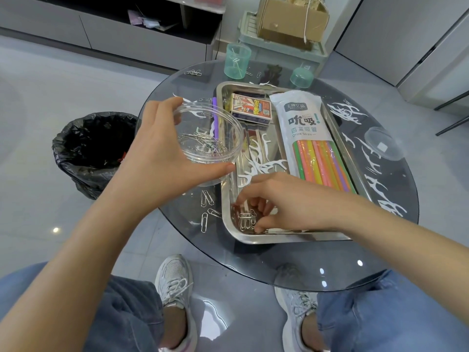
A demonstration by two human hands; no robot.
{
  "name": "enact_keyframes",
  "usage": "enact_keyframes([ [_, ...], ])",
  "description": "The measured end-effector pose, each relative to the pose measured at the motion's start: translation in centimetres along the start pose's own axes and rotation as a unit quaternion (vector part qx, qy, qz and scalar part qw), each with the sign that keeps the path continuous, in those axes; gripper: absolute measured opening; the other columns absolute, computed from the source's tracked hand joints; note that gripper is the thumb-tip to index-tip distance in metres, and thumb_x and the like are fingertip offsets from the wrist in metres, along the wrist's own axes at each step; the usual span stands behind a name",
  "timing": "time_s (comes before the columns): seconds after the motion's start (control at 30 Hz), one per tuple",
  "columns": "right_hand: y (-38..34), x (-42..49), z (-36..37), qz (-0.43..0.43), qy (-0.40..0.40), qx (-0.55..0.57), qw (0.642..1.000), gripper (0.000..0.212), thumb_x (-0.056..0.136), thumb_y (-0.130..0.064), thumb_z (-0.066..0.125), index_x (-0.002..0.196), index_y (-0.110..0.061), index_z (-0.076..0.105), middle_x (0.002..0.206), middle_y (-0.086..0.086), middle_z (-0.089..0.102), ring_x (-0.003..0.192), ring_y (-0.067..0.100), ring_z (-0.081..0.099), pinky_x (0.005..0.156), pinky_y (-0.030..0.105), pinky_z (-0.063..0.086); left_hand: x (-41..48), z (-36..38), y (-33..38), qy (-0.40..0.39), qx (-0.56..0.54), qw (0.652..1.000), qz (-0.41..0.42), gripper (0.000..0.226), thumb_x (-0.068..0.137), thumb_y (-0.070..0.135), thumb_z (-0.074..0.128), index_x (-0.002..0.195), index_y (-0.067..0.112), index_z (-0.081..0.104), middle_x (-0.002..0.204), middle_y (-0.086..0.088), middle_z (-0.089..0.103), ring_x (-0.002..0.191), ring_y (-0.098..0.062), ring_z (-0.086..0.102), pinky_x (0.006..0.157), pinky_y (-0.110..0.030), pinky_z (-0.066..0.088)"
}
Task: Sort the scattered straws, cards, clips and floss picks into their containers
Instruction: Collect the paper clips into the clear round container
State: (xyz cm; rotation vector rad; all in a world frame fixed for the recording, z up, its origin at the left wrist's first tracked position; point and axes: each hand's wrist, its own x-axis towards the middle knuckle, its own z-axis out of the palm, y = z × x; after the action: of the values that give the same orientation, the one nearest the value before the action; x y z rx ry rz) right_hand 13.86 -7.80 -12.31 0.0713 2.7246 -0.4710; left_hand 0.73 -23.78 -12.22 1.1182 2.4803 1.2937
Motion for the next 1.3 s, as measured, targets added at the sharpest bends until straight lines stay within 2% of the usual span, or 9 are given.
enact_keyframes([
  [0.1,-0.2,0.6,0.0,-0.037,0.015,-0.035,0.999,0.033,0.080,-0.020,0.073,0.110,-0.019,0.059,0.096,-0.005,0.052,0.080,0.010,0.050,0.079,0.035,0.047,0.0,0.0,-0.1,0.002,-0.001,1.000,0.001,0.118,0.047,0.059,0.077,0.145,0.016,0.028,0.136,0.005,0.035,0.113,0.002,0.036,0.091,-0.014,0.029],
  [0.3,-0.5,0.5,0.5,-0.085,0.032,-0.091,0.992,0.020,0.086,-0.015,0.063,0.105,-0.016,0.058,0.100,0.000,0.053,0.086,0.020,0.053,0.076,0.042,0.045,0.1,0.0,0.0,0.003,-0.017,1.000,0.003,0.122,0.041,0.064,0.069,0.145,0.015,0.028,0.133,0.007,0.035,0.112,0.002,0.037,0.084,-0.004,0.025],
  [0.5,-1.4,1.3,0.4,-0.078,0.032,-0.123,0.989,0.013,0.077,-0.009,0.060,0.085,-0.015,0.053,0.085,-0.002,0.046,0.071,0.017,0.041,0.063,0.029,0.030,0.2,0.2,-0.1,0.005,-0.020,1.000,-0.001,0.122,0.042,0.062,0.073,0.145,0.016,0.028,0.129,0.011,0.032,0.112,0.002,0.038,0.085,-0.006,0.027],
  [0.63,-1.1,1.6,0.6,-0.029,0.060,-0.047,0.997,0.010,0.077,-0.003,0.058,0.081,-0.012,0.058,0.083,0.002,0.062,0.073,0.016,0.049,0.071,0.031,0.043,0.0,0.0,-0.1,0.011,-0.024,1.000,0.000,0.122,0.043,0.062,0.075,0.145,0.015,0.028,0.123,0.014,0.029,0.113,0.003,0.038,0.091,-0.013,0.029],
  [0.73,-0.7,1.1,0.0,0.032,0.091,0.078,0.992,0.013,0.077,-0.001,0.063,0.080,-0.014,0.065,0.075,-0.003,0.065,0.068,0.006,0.058,0.068,0.019,0.048,0.0,-0.3,-0.1,0.007,-0.025,1.000,0.005,0.123,0.039,0.066,0.068,0.145,0.017,0.028,0.123,0.015,0.029,0.112,0.004,0.037,0.086,-0.005,0.027],
  [0.83,-0.2,0.3,-2.5,0.082,0.176,0.186,0.963,0.016,0.078,-0.001,0.069,0.080,-0.017,0.068,0.073,-0.010,0.065,0.065,-0.003,0.060,0.063,0.008,0.047,0.0,-0.3,-0.2,0.002,-0.028,1.000,0.012,0.124,0.038,0.068,0.068,0.144,0.018,0.028,0.124,0.015,0.030,0.109,0.008,0.036,0.076,0.005,0.027],
  [0.93,-0.5,0.0,-6.1,0.061,0.268,0.254,0.927,0.013,0.078,-0.001,0.070,0.080,-0.014,0.070,0.074,-0.003,0.069,0.066,0.003,0.064,0.066,0.014,0.053,-0.1,0.1,-0.2,-0.008,-0.022,0.999,0.022,0.121,0.042,0.064,0.074,0.145,0.018,0.028,0.124,0.016,0.030,0.112,0.007,0.037,0.078,0.005,0.026],
  [1.07,-2.7,1.0,-7.5,0.004,0.257,0.258,0.931,0.009,0.079,-0.002,0.071,0.084,-0.009,0.073,0.075,0.005,0.071,0.068,0.010,0.068,0.071,0.021,0.057,-0.1,0.6,0.1,-0.022,-0.020,0.999,0.029,0.124,0.038,0.067,0.071,0.145,0.019,0.028,0.126,0.015,0.031,0.118,0.004,0.039,0.092,-0.006,0.028],
  [1.3,-1.5,0.0,-6.3,0.035,0.316,0.220,0.922,0.011,0.081,-0.012,0.072,0.087,-0.019,0.077,0.079,-0.011,0.072,0.075,0.000,0.066,0.074,0.013,0.052,-0.3,0.4,-0.1,-0.019,-0.021,0.999,0.027,0.125,0.037,0.070,0.068,0.144,0.019,0.029,0.127,0.015,0.033,0.119,0.002,0.039,0.093,-0.011,0.030],
])
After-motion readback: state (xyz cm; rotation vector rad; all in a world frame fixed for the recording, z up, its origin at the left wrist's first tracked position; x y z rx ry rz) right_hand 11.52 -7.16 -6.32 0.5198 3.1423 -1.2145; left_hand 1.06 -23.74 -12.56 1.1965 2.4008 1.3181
